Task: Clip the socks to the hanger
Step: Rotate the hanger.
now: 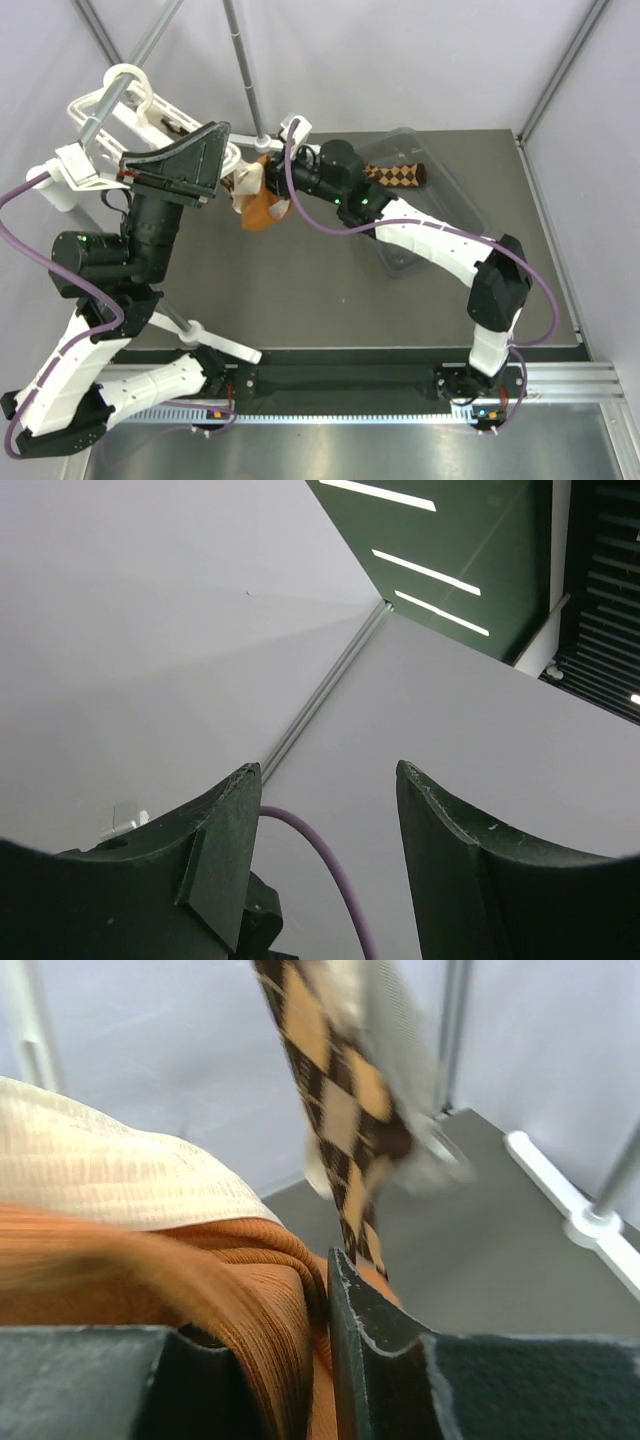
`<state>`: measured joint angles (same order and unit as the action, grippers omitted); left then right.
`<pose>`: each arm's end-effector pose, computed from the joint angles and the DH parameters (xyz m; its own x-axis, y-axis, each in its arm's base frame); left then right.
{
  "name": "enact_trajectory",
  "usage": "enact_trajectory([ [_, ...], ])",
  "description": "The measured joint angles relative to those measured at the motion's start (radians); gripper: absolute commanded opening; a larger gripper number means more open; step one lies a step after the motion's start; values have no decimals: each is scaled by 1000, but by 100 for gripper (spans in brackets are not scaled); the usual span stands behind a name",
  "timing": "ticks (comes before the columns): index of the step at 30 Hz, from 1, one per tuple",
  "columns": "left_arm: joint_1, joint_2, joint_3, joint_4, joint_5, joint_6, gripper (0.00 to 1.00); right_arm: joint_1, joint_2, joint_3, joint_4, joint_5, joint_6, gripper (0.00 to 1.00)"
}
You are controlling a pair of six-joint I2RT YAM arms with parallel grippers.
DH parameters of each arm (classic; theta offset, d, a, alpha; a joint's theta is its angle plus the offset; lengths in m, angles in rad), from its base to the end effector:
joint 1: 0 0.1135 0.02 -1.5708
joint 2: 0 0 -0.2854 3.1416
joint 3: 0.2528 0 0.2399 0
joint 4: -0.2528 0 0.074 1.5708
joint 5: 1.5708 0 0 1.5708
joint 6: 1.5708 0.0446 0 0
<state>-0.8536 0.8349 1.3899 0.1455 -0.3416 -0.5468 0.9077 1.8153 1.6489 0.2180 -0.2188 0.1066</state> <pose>0.0658 -0.0527 0.5732 0.0802 -0.8373 -0.5408 0.6831 0.4413 -0.5820 0.2666 0.3570 0.4172 -0.0645 0.0862 -0.9942 -0.9010 0.4233 0.0951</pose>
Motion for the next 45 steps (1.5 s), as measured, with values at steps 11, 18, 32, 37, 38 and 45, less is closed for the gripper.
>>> enact_trajectory([
  [11,0,1,0,-42,0,1,61,-142,47,119,-116,-22,-37,50],
  [18,0,7,0,-61,-19,29,60,-179,48,128,-182,-21,-44,86],
  [32,0,65,0,-80,-39,78,60,-92,-333,-158,-252,43,-56,100],
  [37,0,65,0,-85,-43,79,60,-45,-470,-207,-154,30,-74,95],
  [38,0,65,0,-86,-46,80,60,-31,-485,-224,-116,20,-73,94],
  [45,0,65,0,-86,-61,85,60,124,-434,-248,50,-26,-77,84],
])
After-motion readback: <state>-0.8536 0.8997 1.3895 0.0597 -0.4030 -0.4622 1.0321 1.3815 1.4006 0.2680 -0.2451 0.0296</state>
